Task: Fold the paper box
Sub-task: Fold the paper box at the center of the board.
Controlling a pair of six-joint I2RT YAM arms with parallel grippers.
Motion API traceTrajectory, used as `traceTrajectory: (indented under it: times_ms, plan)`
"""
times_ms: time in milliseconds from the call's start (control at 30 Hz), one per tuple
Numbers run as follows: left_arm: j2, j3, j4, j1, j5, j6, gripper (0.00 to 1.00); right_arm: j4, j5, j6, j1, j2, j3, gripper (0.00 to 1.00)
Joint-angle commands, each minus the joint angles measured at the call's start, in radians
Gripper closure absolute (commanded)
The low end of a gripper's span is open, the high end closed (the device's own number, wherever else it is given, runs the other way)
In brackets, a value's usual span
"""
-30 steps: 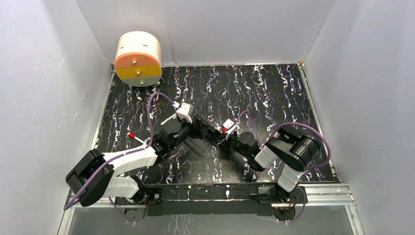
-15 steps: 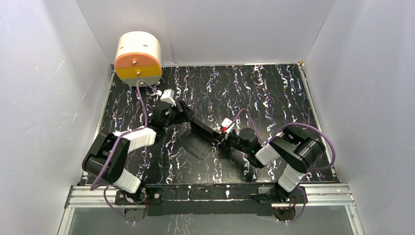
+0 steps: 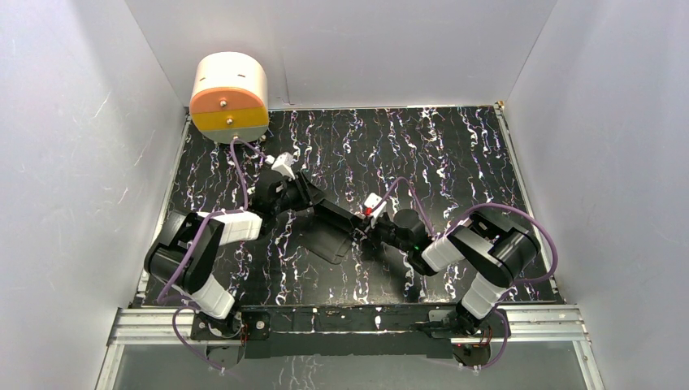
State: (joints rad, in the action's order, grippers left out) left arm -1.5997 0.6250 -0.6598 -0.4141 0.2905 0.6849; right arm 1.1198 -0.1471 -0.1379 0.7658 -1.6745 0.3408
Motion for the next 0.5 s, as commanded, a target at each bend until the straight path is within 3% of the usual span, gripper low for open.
traceTrajectory:
  times_ms: [0,200,467]
  plan:
    - [0.004,-0.045,-0.044,0.003,0.093,0.078,0.66,-0.017,0.108,0.008,-0.002,0.025,0.035,1.00]
    - [0.046,-0.094,-0.072,-0.007,0.136,0.149,0.73,-0.001,0.236,0.053,-0.002,0.018,0.043,1.00]
    - [0.123,-0.195,-0.075,-0.057,0.167,0.192,0.75,0.035,0.248,0.086,-0.001,-0.036,0.059,0.99]
